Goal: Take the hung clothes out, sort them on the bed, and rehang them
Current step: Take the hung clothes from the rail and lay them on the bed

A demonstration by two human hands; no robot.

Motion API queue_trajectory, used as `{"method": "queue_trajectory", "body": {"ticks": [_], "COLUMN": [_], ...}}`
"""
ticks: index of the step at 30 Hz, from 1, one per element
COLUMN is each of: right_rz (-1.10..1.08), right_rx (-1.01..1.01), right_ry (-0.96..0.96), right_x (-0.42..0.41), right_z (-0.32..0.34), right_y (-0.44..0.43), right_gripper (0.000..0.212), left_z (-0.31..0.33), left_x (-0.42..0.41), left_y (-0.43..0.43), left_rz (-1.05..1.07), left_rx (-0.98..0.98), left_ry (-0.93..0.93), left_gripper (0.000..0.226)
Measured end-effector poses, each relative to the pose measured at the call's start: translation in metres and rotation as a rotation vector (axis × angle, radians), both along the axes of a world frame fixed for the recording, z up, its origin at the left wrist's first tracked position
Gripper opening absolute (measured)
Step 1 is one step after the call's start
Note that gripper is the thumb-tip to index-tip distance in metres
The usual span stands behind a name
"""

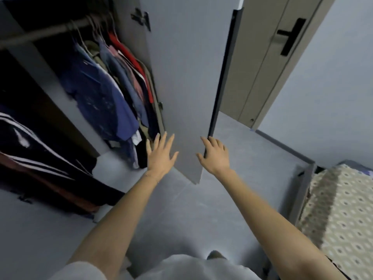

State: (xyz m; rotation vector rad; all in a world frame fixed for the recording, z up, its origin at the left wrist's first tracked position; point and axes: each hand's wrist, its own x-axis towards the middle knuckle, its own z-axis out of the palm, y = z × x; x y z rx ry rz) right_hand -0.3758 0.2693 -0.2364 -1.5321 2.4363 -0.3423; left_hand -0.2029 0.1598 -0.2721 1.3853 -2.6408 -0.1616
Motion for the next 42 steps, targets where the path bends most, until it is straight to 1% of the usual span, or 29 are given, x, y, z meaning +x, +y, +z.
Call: {"method": "queue_trajectory", "body": {"ticks": [8,13,18,21,24,27,31,35,39,42], "right_rz": [0.231,0.361,0.507,0.602,0.667,0.714,0.717,0.657,0.588,0.513], "right_rx": [-0.107,-0.183,-0.25,-0.291,-0.312,-0.315,-0.338,-0.382,-0.378,-0.352], "right_ry": [0.035,0.014,0.001,-0.009,-0.063,-0.115,-0.196,-0.267,-0.176,-0.072], "right_x": [0.049,0.066,0.077,0.089,0.103,0.118,0.137,0.152,0.161,0.169], "right_z": [0.026,0.036,0.051,0.063,0.069,0.07,0.077,0.082,0.082,0.082], "right_y": [-0.14,-0.24,-0.331,-0.382,-0.422,-0.453,-0.486,-0.51,-0.525,-0.53], "right_gripper": [0.068,0.065,0.066,0.064,0.062,0.063,0.063,0.059,0.056,0.042], "left_z": [0.021,0.034,0.052,0.058,0.058,0.059,0.059,0.06,0.059,0.056], "left_x": [0.061,0.094,0.112,0.122,0.134,0.148,0.165,0.18,0.189,0.196], "left_y": [-0.097,-0.171,-0.235,-0.269,-0.293,-0.307,-0.33,-0.355,-0.374,-0.39], "left_rz": [0.206,0.346,0.48,0.553,0.62,0.644,0.671,0.641,0.586,0.555], "left_rx": [-0.067,-0.09,-0.112,-0.115,-0.113,-0.132,-0.122,-0.128,-0.13,-0.091], "left_ry": [0.11,0.092,0.15,0.133,0.132,0.149,0.186,0.226,0.266,0.258], "left_gripper": [0.065,0.065,0.065,0.065,0.065,0.065,0.066,0.073,0.075,0.064]}}
